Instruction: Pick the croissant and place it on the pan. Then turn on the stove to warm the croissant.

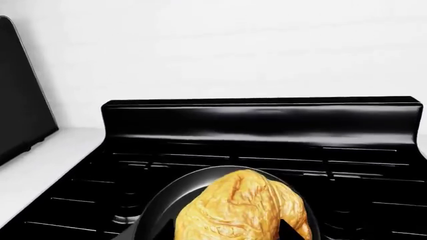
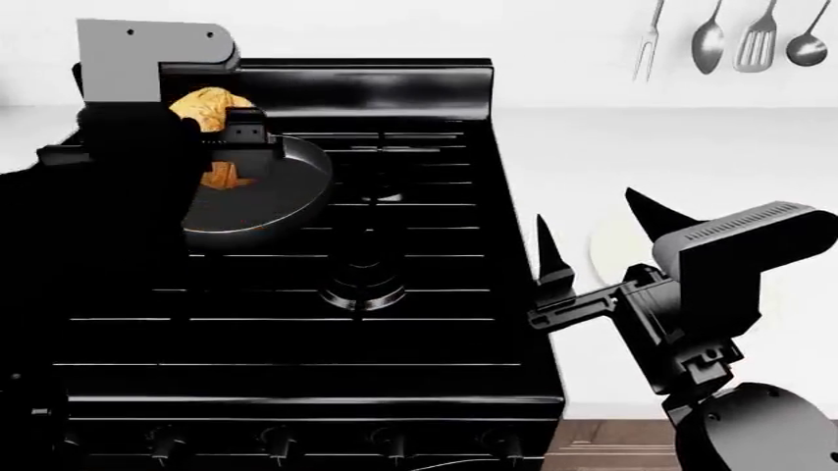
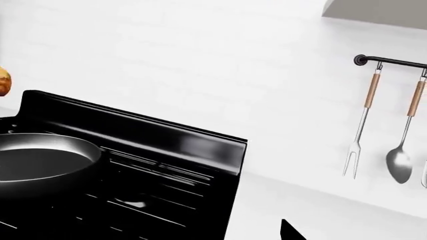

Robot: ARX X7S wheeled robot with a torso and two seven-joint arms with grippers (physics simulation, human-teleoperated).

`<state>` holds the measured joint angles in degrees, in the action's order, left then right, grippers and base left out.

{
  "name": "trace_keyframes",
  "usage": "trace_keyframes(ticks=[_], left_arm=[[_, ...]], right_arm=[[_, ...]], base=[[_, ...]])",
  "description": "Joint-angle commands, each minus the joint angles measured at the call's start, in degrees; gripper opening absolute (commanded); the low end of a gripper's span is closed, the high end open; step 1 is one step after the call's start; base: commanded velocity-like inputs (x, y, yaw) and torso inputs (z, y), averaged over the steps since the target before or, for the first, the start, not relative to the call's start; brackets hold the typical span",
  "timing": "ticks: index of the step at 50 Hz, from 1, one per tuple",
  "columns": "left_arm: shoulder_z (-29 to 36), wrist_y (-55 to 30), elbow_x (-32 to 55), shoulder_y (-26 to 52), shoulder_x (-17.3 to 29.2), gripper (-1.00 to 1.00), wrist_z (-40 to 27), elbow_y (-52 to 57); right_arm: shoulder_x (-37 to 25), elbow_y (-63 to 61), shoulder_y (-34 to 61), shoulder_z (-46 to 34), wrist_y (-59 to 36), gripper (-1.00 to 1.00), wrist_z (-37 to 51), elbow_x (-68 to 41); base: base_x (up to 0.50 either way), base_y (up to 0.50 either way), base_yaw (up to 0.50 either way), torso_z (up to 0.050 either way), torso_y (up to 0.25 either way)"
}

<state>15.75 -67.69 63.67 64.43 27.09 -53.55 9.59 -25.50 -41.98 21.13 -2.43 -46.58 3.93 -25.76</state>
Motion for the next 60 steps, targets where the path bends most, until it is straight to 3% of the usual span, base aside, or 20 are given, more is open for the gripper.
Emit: trace_keyframes(ticks=[1, 23, 60], left_arm=[[5.02, 4.96, -7.51, 7.01, -1.9, -1.0, 6.9, -14.5], [13.19, 18.46, -19.96, 16.93, -10.03, -1.0, 20.07, -48.28], [16.64, 25.5, -24.52, 20.0, -15.0, -1.0, 25.98, -65.63]], right_arm=[[-0.06, 0.78, -0.28, 0.13, 0.65, 1.0, 0.08, 0.0], [-0.23, 0.2, -1.2, 0.35, 0.57, 1.0, 0.87, -0.46], [-0.92, -0.77, -2.33, 1.77, 0.92, 1.0, 1.58, -1.85]], base=[[0.0, 0.0, 0.0, 0.0, 0.0], [0.0, 0.0, 0.0, 0.0, 0.0], [0.0, 0.0, 0.0, 0.0, 0.0]])
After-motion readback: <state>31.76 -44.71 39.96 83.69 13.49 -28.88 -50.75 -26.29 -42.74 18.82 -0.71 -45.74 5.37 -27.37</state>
